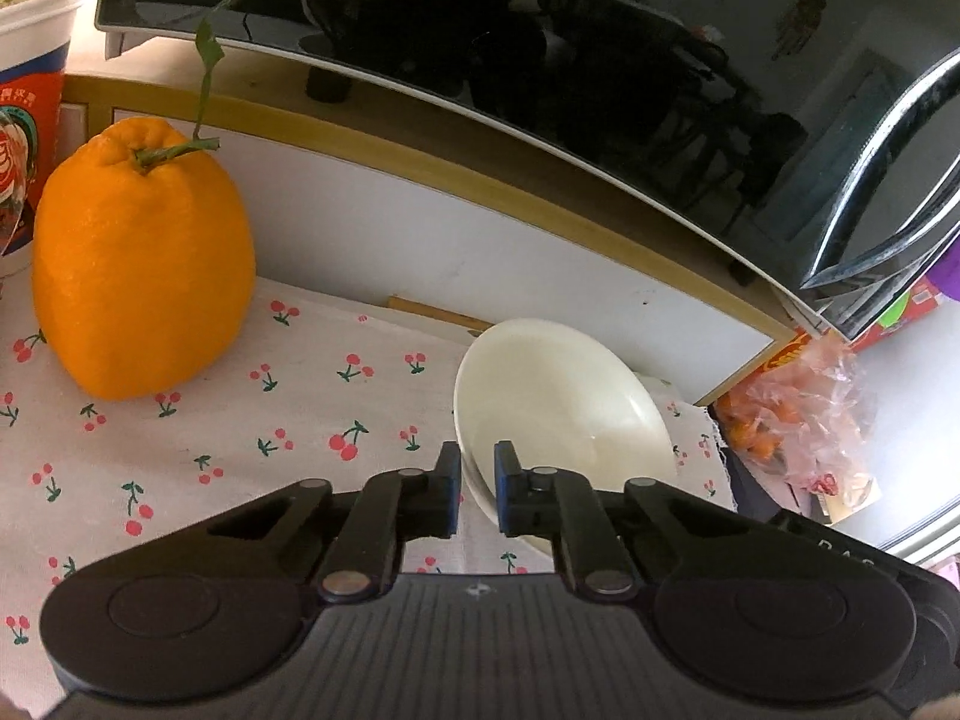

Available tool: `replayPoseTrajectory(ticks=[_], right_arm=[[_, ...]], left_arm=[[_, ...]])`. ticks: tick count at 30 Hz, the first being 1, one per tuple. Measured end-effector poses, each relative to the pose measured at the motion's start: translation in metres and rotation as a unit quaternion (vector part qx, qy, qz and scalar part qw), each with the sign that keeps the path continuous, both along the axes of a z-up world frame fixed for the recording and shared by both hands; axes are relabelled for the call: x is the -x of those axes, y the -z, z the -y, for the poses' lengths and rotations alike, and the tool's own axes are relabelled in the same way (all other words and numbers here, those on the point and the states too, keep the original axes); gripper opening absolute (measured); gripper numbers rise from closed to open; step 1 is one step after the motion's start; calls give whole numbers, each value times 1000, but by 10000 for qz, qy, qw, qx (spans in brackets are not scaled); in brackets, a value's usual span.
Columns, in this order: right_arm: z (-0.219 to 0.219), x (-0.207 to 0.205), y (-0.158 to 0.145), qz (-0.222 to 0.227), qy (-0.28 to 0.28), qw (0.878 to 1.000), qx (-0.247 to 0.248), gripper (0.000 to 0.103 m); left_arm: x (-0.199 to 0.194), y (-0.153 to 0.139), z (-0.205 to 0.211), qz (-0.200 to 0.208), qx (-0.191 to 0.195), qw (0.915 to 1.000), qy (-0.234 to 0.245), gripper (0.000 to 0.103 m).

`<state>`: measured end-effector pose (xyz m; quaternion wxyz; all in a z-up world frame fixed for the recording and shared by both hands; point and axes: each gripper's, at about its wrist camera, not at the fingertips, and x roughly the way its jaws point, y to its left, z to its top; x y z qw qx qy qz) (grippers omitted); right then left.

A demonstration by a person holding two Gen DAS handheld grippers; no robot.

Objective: Organize plates and bowls
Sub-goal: 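Close both grippers on the white bowl rim, then carry the white bowl with both grippers and lower it into the cream bowl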

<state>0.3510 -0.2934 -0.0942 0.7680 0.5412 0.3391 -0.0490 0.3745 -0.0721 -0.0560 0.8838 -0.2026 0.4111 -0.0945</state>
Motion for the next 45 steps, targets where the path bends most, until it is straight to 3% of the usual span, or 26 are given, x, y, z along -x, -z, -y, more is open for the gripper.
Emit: replayPoseTrajectory(ticks=[5,16,34,45], right_arm=[[-1,0,2,34,-35,10000,-23,11],[-2,4,-12,19,-223,9997,102,10],[-16,51,-85,57,-724,9956,598,11],[-14,96,-117,37,-770,9944,720,11]], left_arm=[[-1,-1,1,14,0,10000,-51,9],[10,-11,1,-42,16,9999,-126,8],[67,-70,-11,133,1,9998,-116,8],[108,-88,-14,174,87,9998,-52,8]])
